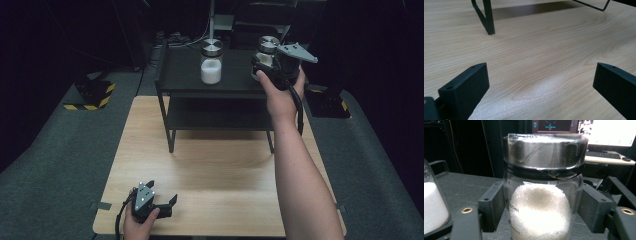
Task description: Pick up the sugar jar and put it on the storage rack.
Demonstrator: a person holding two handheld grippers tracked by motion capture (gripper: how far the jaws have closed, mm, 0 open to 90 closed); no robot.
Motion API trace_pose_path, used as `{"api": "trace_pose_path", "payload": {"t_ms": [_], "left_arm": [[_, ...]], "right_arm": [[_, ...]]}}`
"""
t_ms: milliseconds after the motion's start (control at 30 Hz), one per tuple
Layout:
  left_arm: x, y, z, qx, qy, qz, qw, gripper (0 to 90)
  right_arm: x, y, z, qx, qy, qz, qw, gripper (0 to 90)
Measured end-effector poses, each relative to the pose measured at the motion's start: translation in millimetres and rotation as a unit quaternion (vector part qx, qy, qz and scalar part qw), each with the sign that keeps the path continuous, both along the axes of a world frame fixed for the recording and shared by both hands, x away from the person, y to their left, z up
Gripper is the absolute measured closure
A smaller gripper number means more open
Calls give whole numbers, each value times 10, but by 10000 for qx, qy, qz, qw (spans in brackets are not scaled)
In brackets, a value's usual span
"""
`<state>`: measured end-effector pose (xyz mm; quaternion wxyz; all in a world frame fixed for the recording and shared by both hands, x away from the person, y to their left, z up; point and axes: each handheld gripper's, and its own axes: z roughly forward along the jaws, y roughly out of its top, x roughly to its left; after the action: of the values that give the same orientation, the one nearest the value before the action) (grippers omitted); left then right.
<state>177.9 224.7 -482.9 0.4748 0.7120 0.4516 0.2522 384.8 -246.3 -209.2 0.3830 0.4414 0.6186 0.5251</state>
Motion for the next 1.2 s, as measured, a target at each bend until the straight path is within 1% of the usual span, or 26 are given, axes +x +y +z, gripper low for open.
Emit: {"api": "trace_pose_path", "payload": {"t_ms": [167,233,300,333,367,400,433,500,600,867,933,1033,1167,1200], "left_arm": [[-2,2,-3,-5,-8,3,10000,7],[-3,0,-2,2,-10,6,10000,7],[-3,0,-3,2,-11,7,10000,7],[-2,0,-1,3,-6,5,10000,7],[-1,-1,-1,5,-4,4,10000,7],[-1,-4,0,10,-4,7,10000,7],[-1,-5,0,11,-3,8,10000,7],[2,-1,2,7,6,3,10000,7],[2,0,2,7,5,5,10000,7],[-1,-9,2,24,-3,3,10000,7],[0,-10,3,30,-2,0,10000,7],[-4,-11,1,32,-12,3,10000,7],[-6,-12,0,40,-22,1,10000,7],[-7,-13,-1,42,-26,1,10000,7]], "right_arm": [[-14,-22,-9,-16,2,60,10000,229],[-28,-17,-17,-34,-20,43,10000,159],[-46,-22,-27,-9,-61,39,10000,118],[-66,-9,-38,-10,-119,-8,9999,56],[-96,29,-54,-73,-221,-124,9997,21],[-113,30,-61,-92,-279,-118,9995,6],[-120,15,-60,-89,-299,-64,9995,0],[-148,20,-66,-111,-349,-66,9993,0],[-180,11,-73,-101,-332,-77,9994,0],[-283,-86,-173,-23,-412,53,9991,0],[-315,-99,-194,-52,-449,80,9989,0],[-366,-121,-225,-27,-485,108,9988,0],[-450,-134,-249,-146,-541,117,9984,0],[-471,-155,-265,-177,-582,170,9980,0]]}}
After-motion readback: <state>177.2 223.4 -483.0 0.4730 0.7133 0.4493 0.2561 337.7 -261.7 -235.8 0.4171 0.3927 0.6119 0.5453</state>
